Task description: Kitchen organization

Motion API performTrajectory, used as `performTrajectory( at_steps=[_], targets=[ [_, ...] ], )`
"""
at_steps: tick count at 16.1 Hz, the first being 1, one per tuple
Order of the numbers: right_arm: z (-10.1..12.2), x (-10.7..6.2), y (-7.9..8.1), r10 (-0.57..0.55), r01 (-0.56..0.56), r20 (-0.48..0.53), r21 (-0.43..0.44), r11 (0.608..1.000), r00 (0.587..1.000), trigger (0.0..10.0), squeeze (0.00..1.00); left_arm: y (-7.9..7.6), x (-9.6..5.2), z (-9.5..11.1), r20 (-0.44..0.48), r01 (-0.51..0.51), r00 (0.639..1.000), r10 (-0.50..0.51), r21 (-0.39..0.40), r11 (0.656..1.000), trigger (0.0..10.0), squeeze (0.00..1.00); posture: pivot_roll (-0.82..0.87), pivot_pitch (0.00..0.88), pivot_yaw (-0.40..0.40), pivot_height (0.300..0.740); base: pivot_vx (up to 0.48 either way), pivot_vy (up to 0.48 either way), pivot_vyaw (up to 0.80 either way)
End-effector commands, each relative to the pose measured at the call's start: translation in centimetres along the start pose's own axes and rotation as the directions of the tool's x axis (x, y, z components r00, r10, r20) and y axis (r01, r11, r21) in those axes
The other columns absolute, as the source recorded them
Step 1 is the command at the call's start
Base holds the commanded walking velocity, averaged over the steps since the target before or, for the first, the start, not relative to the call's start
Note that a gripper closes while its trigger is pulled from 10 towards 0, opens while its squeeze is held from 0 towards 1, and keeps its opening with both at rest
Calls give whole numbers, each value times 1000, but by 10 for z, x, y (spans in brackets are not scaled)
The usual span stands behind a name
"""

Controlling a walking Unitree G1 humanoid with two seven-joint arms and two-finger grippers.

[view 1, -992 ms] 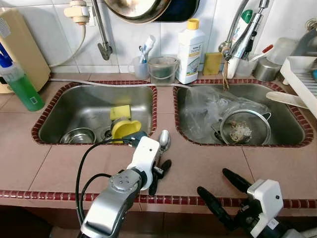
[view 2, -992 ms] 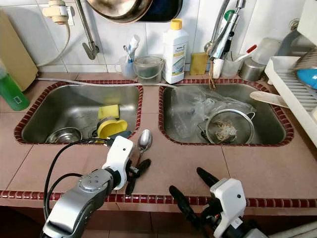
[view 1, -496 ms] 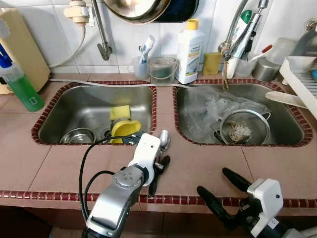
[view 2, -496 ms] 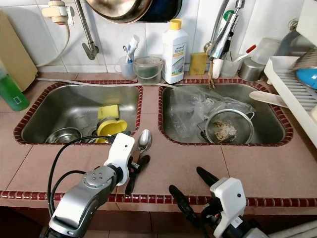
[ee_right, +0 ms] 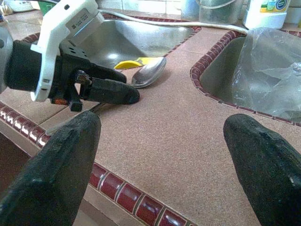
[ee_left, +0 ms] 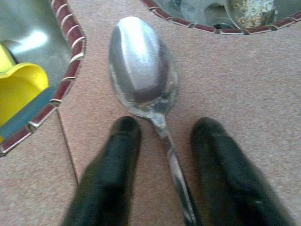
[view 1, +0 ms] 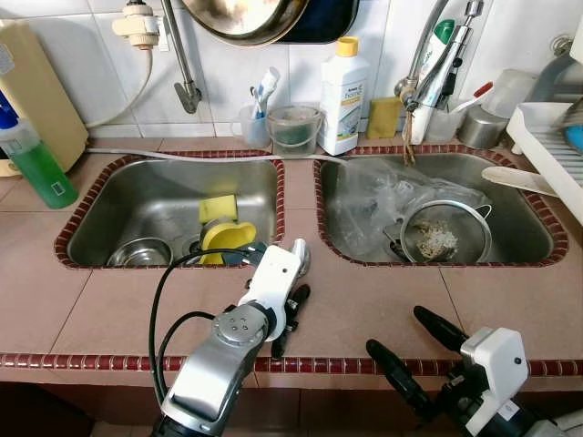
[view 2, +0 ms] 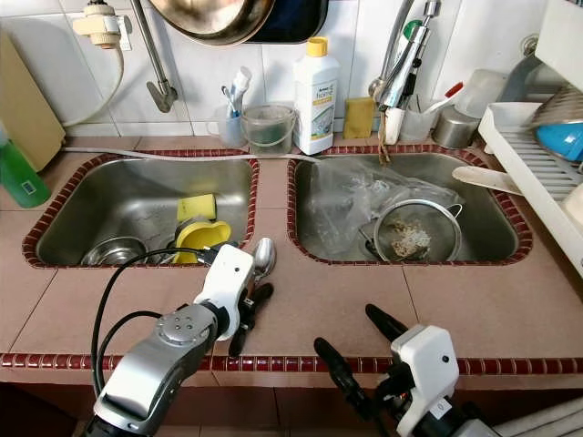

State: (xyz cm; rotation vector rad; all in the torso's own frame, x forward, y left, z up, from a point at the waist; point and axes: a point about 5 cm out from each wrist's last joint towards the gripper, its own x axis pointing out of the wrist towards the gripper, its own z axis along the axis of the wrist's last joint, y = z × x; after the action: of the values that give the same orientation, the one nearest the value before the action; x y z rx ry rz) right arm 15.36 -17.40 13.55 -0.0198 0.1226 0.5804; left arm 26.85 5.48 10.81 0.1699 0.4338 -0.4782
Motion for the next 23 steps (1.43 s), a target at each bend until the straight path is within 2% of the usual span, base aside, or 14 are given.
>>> performTrajectory(
  at_steps=[1, 17, 19, 20, 21, 22, 23],
  targets=[
    [5, -1, 2, 6, -6, 9, -2, 1000, 1000, 10000, 0, 8, 2, -14, -77, -35, 996, 36, 12, 999, 0, 0, -218, 54, 50, 740, 0, 0, 0],
    [7, -2, -2, -6, 6, 9, 7, 1000, 1000, 10000, 0, 8, 0, -12, -81, -30, 996, 30, 3, 1000, 0, 0, -212, 65, 44, 740, 0, 0, 0],
    [7, -2, -3, -9, 9, 11, 6, 1000, 1000, 10000, 0, 11, 1, -6, -47, -37, 998, 36, -15, 999, 0, 0, -210, 65, 43, 740, 0, 0, 0],
    [7, -1, -3, -9, 9, 12, 6, 1000, 1000, 10000, 0, 12, 1, 1, -4, -29, 1000, 29, -50, 998, 0, 0, -210, 64, 43, 740, 0, 0, 0],
    [7, -1, -3, -8, 8, 12, 5, 1000, 1000, 10000, 0, 11, -2, 14, 77, 22, 997, -13, -119, 993, 0, 0, -207, 62, 42, 740, 0, 0, 0],
    [7, 0, -3, -7, 7, 13, 5, 1000, 1000, 10000, 0, 11, -5, 27, 163, 78, 985, -53, -152, 985, 0, 0, -206, 61, 41, 740, 0, 0, 0],
    [7, 1, -3, -7, 7, 14, 4, 1000, 1000, 10000, 0, 11, -6, 29, 178, 88, 982, -60, -153, 984, 0, 0, -206, 61, 41, 740, 0, 0, 0]
  ],
)
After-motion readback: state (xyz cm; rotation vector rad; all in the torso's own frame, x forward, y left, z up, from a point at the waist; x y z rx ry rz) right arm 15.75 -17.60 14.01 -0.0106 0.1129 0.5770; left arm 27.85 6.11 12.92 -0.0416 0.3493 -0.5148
